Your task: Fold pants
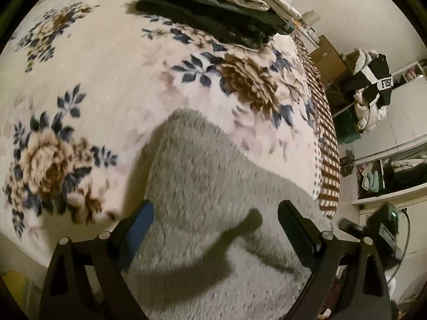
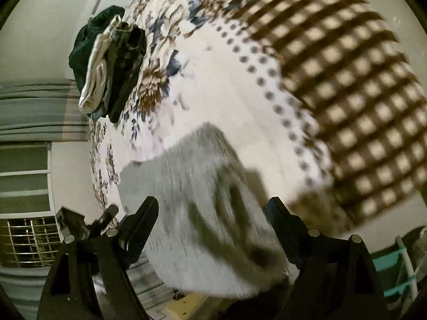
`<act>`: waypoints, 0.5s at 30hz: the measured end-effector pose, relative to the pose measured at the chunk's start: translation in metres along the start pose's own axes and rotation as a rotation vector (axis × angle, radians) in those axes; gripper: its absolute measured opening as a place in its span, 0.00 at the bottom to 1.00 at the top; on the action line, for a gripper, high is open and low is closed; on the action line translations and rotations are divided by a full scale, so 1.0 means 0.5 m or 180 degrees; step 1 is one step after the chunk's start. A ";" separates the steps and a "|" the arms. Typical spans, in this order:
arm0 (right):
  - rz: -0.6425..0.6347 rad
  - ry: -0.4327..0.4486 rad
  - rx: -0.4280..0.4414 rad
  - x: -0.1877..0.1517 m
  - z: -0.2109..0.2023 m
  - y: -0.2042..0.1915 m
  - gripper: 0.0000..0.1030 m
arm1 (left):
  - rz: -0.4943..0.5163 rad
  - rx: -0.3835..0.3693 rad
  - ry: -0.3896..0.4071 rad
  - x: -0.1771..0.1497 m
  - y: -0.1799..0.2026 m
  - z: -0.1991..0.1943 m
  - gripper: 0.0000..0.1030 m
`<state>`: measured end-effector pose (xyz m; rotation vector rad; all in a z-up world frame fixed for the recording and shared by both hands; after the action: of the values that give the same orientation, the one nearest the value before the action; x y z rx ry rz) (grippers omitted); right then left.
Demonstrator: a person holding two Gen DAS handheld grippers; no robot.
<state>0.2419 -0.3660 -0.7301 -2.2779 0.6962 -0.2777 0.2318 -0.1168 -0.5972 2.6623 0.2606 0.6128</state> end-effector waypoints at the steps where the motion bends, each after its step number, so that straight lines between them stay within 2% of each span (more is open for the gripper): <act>1: 0.0045 -0.0114 0.0058 0.002 0.028 -0.013 0.78 | 0.0033 0.0004 -0.0009 0.005 0.003 0.006 0.92; 2: -0.0003 -0.0105 0.0089 0.005 0.043 -0.025 0.50 | 0.0057 0.0013 -0.0021 0.007 0.004 0.010 0.92; 3: -0.0139 -0.0069 -0.0029 0.015 0.045 -0.027 0.18 | 0.0086 0.0023 -0.0031 0.012 0.005 0.016 0.92; 5: -0.0407 0.0134 -0.0117 0.043 0.040 -0.046 0.16 | 0.0098 0.0011 -0.0046 0.017 0.003 0.021 0.92; 7: -0.0469 0.0291 -0.0145 0.069 0.026 -0.059 0.13 | 0.0088 -0.0023 -0.0042 0.023 0.004 0.023 0.92; 8: -0.0475 0.0385 -0.0175 0.086 0.016 -0.062 0.07 | 0.0089 -0.0025 -0.0033 0.027 0.003 0.025 0.92; 11: -0.0477 0.0706 -0.0452 0.141 -0.011 -0.034 0.00 | 0.0042 -0.0021 -0.0032 0.031 -0.001 0.032 0.92; 13: -0.0341 0.0653 -0.0452 0.161 -0.004 -0.012 0.00 | -0.0014 -0.0025 -0.0052 0.033 -0.007 0.039 0.92; 15: -0.0141 0.0395 -0.0248 0.155 0.011 -0.002 0.01 | -0.0031 -0.0031 -0.0057 0.037 -0.008 0.040 0.92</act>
<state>0.3087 -0.4051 -0.7338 -2.3678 0.7319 -0.4226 0.2570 -0.1151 -0.6085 2.6542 0.2647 0.5853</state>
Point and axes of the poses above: each gripper's, at about its wrist camera, not at the fingertips, and z roughly the way its jaws point, y to its right, x to its top, the point moved 10 cm from there along z, roughly the way its jaws point, and after that the axes turned 10 degrees about y, right-handed, at the moved point
